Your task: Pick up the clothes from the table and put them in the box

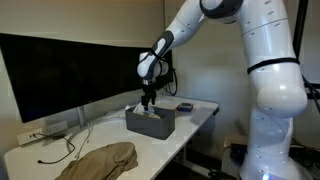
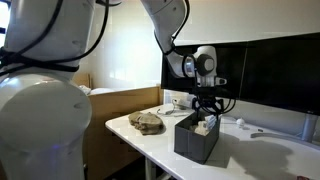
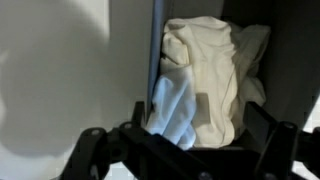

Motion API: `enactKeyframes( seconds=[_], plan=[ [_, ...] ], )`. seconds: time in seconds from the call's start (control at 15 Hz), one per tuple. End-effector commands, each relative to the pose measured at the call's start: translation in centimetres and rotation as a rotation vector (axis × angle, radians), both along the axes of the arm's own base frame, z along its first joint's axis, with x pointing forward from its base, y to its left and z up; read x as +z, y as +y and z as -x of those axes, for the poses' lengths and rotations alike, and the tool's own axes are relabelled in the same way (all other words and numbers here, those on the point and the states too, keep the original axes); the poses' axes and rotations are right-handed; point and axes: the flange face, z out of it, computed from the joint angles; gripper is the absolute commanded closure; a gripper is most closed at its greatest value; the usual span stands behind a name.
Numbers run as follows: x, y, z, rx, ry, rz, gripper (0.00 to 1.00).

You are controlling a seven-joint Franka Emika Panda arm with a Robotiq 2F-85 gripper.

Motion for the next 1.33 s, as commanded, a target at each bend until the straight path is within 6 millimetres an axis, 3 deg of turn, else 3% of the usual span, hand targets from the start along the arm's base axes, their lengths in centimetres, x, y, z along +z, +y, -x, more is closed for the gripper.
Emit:
enactKeyframes(
  seconds=[0.0,0.2,0.73,1.27],
  plan=[
    [-2.1,-0.3,-0.2,0.074,0.044,0.008,0.0],
    [-2.5,0.9,-0.3,0.123,0.054,0.012,0.0],
    [2.0,2.8,-2.7,0.172,-0.039,0.084,0.0],
    [-1.6,2.7,-2.8,0.18,0.031,0.088,0.0]
  ],
)
